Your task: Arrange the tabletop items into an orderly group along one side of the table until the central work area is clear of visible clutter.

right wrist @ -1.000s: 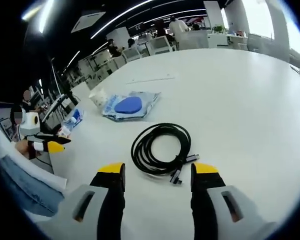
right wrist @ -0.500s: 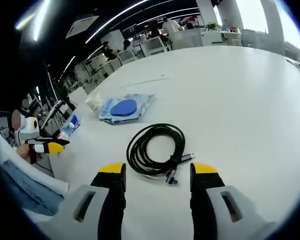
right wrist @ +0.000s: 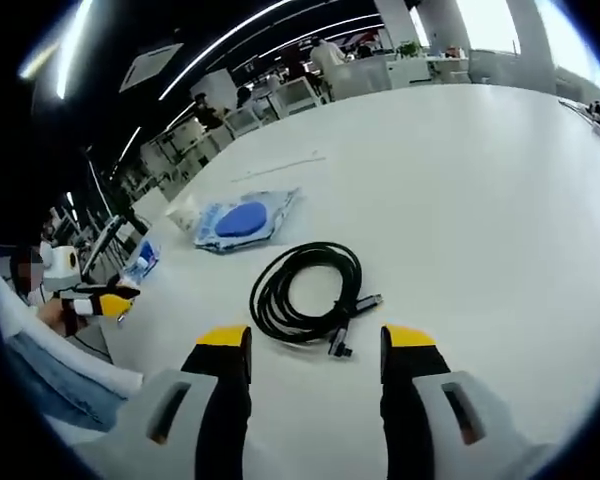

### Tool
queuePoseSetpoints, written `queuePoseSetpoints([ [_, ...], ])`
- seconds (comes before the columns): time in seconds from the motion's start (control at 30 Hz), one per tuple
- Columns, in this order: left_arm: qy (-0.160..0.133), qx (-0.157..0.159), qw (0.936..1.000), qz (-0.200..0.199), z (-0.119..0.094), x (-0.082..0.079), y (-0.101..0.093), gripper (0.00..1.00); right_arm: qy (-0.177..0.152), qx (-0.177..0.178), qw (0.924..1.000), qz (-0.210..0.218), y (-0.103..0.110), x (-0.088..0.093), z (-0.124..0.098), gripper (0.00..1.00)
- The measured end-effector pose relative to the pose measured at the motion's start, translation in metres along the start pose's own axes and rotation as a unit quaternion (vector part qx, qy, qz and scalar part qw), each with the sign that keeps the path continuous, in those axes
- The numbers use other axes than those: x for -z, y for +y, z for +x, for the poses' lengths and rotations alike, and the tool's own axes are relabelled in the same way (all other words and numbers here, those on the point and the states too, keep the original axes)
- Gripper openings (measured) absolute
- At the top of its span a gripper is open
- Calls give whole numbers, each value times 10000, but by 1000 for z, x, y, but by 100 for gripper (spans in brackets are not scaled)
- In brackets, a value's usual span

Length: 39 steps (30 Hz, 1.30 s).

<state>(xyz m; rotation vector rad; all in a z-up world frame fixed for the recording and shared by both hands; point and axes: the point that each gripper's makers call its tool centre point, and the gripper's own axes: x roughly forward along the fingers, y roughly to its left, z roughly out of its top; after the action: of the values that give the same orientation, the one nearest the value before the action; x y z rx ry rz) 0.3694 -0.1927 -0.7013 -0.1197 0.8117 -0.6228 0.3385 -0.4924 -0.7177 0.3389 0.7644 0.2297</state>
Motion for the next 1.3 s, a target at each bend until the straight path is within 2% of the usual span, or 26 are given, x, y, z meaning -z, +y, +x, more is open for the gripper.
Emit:
queuePoseSetpoints([
  [0.23, -6, -41, 10000, -3, -2, 0, 4, 52, -100, -13, 9999, -9, 2, -8, 0, 50],
  [0.43, 1, -94, 9997, 241, -16, -4, 12, 53, -34, -43, 10000, 3, 6, 2, -2, 50],
  [0.7, -228, -465, 9985, 195, -38, -24, 51, 53, -107, 61, 9998, 158, 3, 5, -11, 49],
  [0.93, -348, -767, 9963, 158, -54, -38, 78, 53, -97, 105, 9997, 178, 4, 8, -15, 49],
  [1.3, -228, -1302, 9912, -31, -73, -54, 132, 53, -168, 213, 9991, 327, -4, 5, -22, 47],
])
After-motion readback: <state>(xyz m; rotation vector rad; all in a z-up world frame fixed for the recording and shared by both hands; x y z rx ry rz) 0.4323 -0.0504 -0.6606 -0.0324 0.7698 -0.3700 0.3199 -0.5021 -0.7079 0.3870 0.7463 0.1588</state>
